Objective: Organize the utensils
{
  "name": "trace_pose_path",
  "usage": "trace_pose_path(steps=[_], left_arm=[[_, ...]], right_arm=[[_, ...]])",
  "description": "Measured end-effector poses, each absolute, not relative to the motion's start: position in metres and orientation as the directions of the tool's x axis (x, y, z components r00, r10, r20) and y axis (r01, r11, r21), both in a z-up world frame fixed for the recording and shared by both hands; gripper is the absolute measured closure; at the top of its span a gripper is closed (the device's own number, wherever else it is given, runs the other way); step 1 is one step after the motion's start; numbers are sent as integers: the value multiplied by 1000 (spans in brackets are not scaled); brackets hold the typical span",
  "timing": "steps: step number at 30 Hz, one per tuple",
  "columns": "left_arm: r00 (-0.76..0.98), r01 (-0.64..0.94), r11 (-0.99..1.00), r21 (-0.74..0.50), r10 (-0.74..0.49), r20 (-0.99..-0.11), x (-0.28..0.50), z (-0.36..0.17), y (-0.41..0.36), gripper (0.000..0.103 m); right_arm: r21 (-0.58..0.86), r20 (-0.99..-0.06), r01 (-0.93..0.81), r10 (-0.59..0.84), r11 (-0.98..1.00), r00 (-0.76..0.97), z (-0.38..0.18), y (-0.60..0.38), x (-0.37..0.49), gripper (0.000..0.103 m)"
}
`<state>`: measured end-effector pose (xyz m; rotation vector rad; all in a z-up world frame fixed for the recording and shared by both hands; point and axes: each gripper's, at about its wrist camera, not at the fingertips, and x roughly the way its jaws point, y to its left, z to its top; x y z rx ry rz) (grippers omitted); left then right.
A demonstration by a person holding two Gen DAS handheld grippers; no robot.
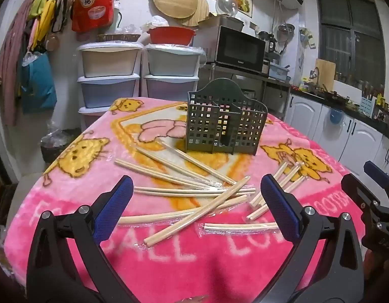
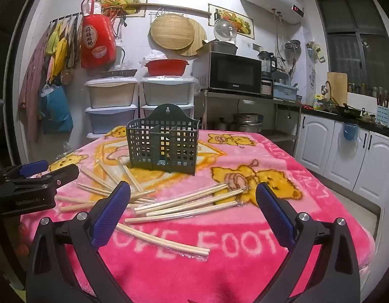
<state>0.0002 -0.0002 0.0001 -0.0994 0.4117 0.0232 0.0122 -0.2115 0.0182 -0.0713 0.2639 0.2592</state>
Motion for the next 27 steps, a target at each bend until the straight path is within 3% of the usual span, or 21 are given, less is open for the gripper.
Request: trace_pose_path(steps=[27], left_arm=[[924, -38, 995, -96, -2, -383, -2, 13, 1, 9]], right_arm=[[-33, -257, -263, 246, 964, 934, 18, -212, 12, 6]])
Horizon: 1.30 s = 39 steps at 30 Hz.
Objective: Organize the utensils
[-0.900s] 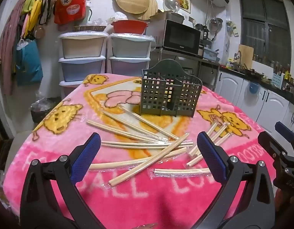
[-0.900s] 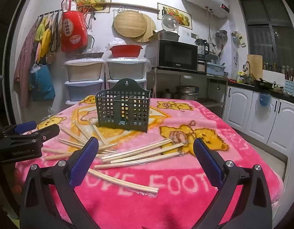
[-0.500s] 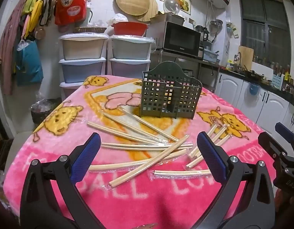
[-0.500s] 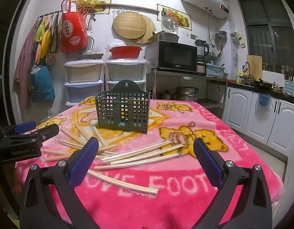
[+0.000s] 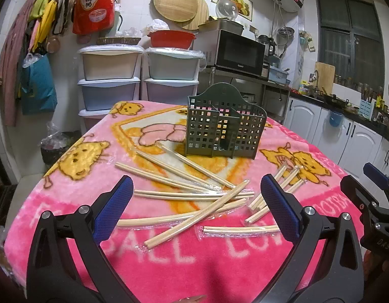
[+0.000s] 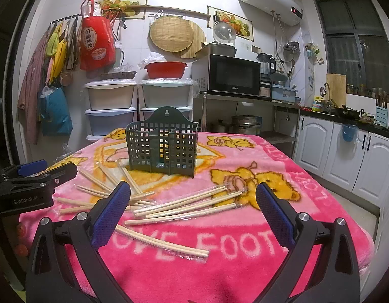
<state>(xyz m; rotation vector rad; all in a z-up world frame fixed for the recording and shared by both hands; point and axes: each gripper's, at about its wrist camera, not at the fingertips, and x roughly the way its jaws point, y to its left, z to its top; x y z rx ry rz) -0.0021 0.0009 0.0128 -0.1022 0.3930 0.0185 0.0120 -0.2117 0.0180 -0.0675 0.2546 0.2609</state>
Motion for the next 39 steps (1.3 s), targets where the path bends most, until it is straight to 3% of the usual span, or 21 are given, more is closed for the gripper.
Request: trace_pose_path(steps=[39], left_arm=[[926, -36, 994, -105, -6, -377, -5, 20, 0, 9]], right_arm=[[-35, -260, -269, 251, 962, 932, 20, -212, 11, 6]])
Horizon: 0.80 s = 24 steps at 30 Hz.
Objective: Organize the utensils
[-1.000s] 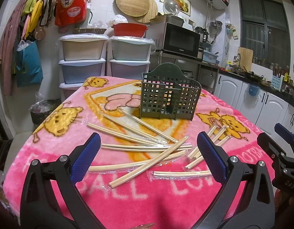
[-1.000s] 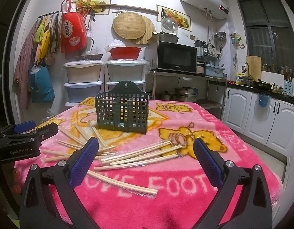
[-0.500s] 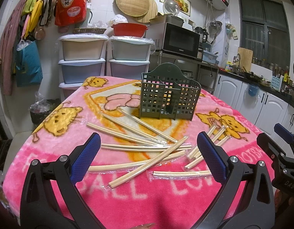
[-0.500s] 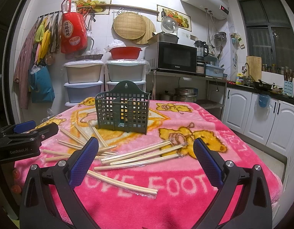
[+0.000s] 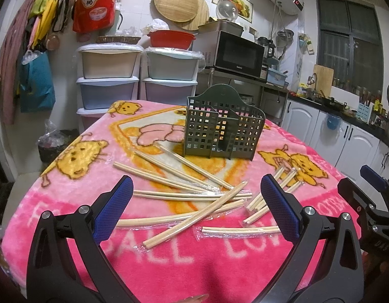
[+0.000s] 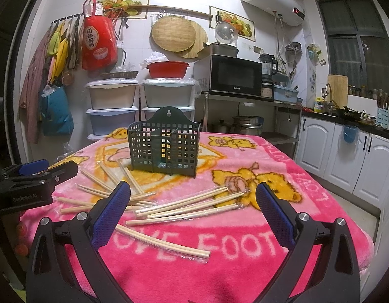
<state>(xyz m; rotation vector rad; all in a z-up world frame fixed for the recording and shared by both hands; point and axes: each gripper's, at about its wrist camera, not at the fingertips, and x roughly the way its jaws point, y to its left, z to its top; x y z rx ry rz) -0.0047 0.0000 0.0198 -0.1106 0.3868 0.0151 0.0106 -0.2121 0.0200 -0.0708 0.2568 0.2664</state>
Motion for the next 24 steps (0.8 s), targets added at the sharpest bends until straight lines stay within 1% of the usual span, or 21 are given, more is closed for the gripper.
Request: trace_pose_path(steps=[15, 18, 24], left_arm=[[929, -53, 987, -150, -6, -370, -8, 24, 3, 9], [924, -71, 984, -166, 2, -383, -5, 23, 8, 9], [921, -112, 976, -187, 31, -389, -1, 25, 25, 9]], right_arm=[[-41, -269, -284, 263, 958, 926, 23, -207, 18, 6], [-46, -278, -297, 273, 954, 921, 26, -205, 22, 6], [-40, -328, -346, 314, 937, 891, 29, -196, 36, 6]])
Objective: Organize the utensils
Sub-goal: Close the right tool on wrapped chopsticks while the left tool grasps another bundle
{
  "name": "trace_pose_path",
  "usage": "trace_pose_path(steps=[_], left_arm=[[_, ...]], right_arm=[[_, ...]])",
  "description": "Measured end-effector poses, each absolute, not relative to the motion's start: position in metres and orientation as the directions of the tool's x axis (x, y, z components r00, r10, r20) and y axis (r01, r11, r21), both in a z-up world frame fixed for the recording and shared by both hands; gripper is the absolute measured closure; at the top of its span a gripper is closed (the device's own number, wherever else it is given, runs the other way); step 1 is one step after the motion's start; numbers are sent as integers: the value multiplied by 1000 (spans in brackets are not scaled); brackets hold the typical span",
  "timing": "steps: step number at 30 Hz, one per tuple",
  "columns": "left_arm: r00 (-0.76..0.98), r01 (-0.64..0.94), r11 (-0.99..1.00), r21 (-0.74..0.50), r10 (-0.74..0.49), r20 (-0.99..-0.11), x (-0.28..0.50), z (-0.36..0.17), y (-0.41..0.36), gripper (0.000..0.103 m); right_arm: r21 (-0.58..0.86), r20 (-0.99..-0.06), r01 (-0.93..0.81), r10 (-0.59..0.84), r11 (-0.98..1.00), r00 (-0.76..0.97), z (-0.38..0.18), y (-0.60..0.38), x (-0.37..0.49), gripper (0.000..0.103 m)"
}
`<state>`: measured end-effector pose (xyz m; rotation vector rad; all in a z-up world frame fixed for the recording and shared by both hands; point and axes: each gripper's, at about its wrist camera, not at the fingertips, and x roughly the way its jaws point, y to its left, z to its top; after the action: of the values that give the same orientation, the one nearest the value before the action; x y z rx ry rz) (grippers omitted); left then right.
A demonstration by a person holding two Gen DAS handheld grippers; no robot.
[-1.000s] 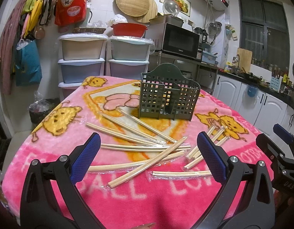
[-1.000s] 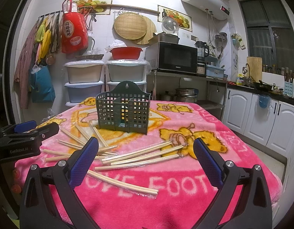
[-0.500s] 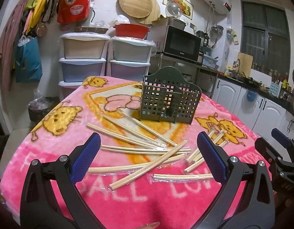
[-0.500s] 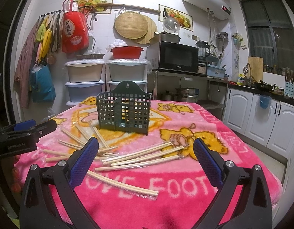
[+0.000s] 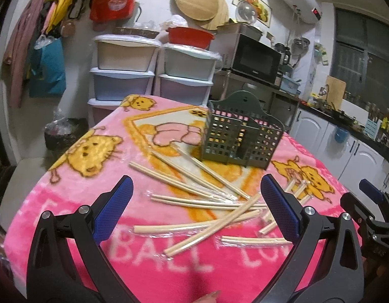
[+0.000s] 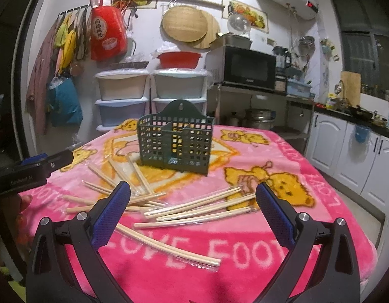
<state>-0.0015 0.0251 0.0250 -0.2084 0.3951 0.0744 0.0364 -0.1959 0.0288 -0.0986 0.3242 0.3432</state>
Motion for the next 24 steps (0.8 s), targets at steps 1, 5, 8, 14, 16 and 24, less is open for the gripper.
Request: trace_pose_path(steps=[1, 5, 8, 14, 16, 24], left_arm=[[920, -120, 974, -191, 37, -390, -1, 25, 28, 9], [919, -143, 967, -210, 51, -391, 3, 28, 46, 9], [919, -160, 964, -212, 67, -388, 5, 31, 56, 9], [915, -167, 961, -218, 68, -398, 17, 38, 76, 9], [910, -169, 961, -220, 67, -408, 25, 40, 81, 9], [871, -123, 965, -232, -7, -491, 60, 35, 94, 9]], right_arm=[[-41, -337, -353, 320, 935, 885, 29, -194, 40, 6], [-43, -359, -382, 343, 923, 868, 30, -188, 47, 6], [-37, -374, -406, 364, 913, 853, 34, -183, 56, 6], [3, -441, -468, 421, 883, 792, 36, -171, 79, 6], [29, -473, -485, 439, 874, 764, 34, -167, 88, 6], [51, -590, -521, 447, 852, 673, 16, -147, 119, 6]])
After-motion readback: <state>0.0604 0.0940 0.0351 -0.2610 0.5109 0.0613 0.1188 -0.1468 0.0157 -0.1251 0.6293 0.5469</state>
